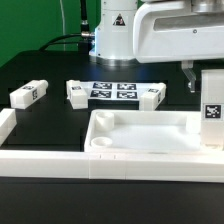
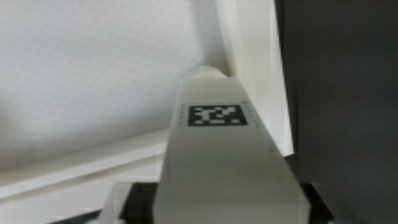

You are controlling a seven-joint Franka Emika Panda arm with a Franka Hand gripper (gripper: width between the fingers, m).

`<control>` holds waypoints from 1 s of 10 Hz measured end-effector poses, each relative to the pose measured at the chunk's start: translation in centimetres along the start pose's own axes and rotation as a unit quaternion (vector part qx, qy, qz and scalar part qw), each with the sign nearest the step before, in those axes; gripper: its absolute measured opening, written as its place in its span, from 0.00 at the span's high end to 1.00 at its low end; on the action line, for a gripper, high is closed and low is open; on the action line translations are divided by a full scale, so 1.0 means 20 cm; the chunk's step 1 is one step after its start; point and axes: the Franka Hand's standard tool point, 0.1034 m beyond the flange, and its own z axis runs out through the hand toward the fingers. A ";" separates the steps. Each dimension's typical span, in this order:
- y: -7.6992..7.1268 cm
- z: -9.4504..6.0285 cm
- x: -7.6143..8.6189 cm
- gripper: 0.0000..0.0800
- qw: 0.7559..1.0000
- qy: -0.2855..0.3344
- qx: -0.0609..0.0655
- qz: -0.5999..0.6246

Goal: Assemble desk

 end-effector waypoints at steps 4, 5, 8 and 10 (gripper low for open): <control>0.01 0.00 -0.01 0.64 0.980 0.004 0.013 0.196; 0.01 0.00 -0.01 0.64 0.975 0.004 0.013 0.220; 0.00 0.00 -0.01 0.64 0.941 0.002 0.014 0.339; -0.01 0.01 -0.02 0.64 0.916 -0.002 0.017 0.401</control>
Offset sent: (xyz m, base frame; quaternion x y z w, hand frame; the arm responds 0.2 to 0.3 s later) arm -0.0095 0.0060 -0.0069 0.0191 -0.0050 0.2747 0.9613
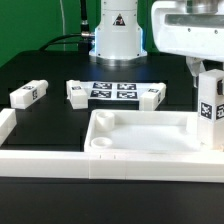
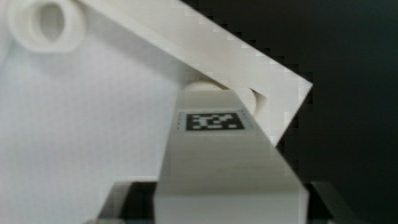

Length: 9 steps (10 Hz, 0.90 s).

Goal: Assemble desk

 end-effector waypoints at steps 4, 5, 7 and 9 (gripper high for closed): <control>0.00 0.00 -0.01 0.64 0.996 -0.008 0.003 0.089; 0.00 0.00 -0.01 0.64 0.997 -0.008 0.003 0.072; 0.00 0.00 -0.02 0.41 0.999 -0.008 -0.001 0.044; -0.01 -0.02 -0.04 0.27 0.998 -0.017 -0.011 -0.054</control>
Offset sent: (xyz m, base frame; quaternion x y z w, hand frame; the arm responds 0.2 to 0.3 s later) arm 0.0000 0.0000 0.0000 0.0000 0.0000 0.1938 0.9810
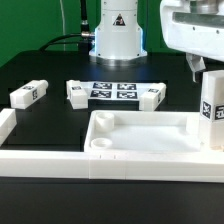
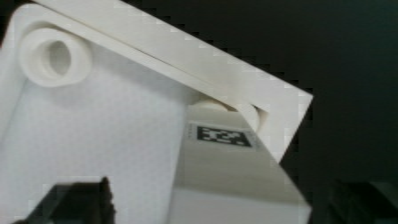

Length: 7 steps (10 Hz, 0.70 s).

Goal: Assemble desk

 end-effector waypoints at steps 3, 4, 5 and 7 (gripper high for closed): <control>0.00 0.00 0.00 0.19 0.993 0.000 0.000 -0.114; 0.00 0.00 0.00 0.19 0.990 0.000 0.000 -0.141; 0.00 0.00 0.00 0.19 0.983 0.000 0.000 -0.183; 0.00 0.00 0.00 0.19 0.969 0.001 -0.001 -0.248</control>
Offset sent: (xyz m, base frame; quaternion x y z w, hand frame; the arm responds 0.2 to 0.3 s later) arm 0.0000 0.0000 0.0000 0.0000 0.0000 -0.1296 0.9916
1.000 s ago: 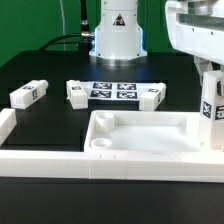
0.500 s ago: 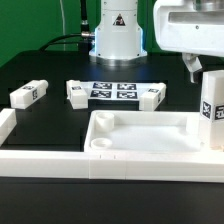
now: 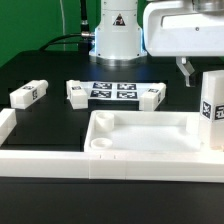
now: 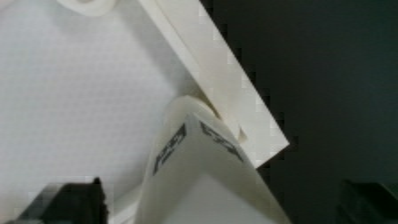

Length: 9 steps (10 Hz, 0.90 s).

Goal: Assemble desk

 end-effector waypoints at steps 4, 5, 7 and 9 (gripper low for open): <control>0.02 0.00 0.01 0.19 0.976 0.011 -0.032 -0.215; 0.02 0.00 0.01 0.19 0.967 0.012 -0.038 -0.250; 0.02 0.00 0.01 0.19 0.945 0.012 -0.044 -0.325; 0.01 0.01 0.01 0.19 0.929 0.010 -0.047 -0.366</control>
Offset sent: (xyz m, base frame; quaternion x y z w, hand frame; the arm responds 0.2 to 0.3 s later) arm 0.0084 -0.0052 0.0009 -0.0373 0.0156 -0.2033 0.9783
